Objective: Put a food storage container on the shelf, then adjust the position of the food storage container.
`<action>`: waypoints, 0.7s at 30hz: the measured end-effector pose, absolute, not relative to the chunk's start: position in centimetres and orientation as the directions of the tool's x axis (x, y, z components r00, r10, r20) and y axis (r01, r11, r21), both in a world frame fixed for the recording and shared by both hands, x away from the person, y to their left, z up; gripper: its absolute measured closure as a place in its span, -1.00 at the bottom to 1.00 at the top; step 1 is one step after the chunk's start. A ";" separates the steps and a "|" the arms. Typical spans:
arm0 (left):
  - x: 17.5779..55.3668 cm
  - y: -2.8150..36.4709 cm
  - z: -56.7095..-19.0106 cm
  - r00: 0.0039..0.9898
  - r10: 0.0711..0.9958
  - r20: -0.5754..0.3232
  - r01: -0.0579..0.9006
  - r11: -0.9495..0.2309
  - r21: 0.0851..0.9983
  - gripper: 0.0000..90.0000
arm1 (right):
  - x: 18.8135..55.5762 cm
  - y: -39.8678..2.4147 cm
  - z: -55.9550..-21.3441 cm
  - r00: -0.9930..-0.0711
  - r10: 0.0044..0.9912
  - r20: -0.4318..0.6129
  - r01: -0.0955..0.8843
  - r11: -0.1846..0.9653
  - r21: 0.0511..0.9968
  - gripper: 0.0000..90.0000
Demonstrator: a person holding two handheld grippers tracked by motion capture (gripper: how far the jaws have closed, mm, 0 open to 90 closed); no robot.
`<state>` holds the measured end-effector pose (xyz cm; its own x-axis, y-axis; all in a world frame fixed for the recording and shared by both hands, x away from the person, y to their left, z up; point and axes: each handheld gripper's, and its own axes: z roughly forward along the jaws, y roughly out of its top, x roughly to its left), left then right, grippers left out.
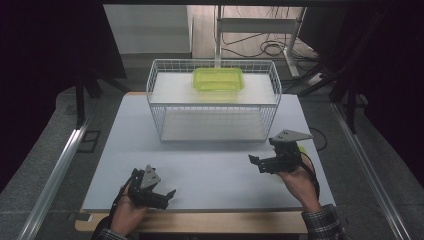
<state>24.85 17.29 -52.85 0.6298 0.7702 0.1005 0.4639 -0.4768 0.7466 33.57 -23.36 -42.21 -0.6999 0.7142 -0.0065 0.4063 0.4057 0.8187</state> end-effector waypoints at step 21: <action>24.6 17.2 -52.9 0.623 0.771 0.132 0.450 -0.491 0.746 -1.00 | 32.2 -24.9 -48.0 -0.670 0.742 0.012 0.472 0.413 0.779 -0.91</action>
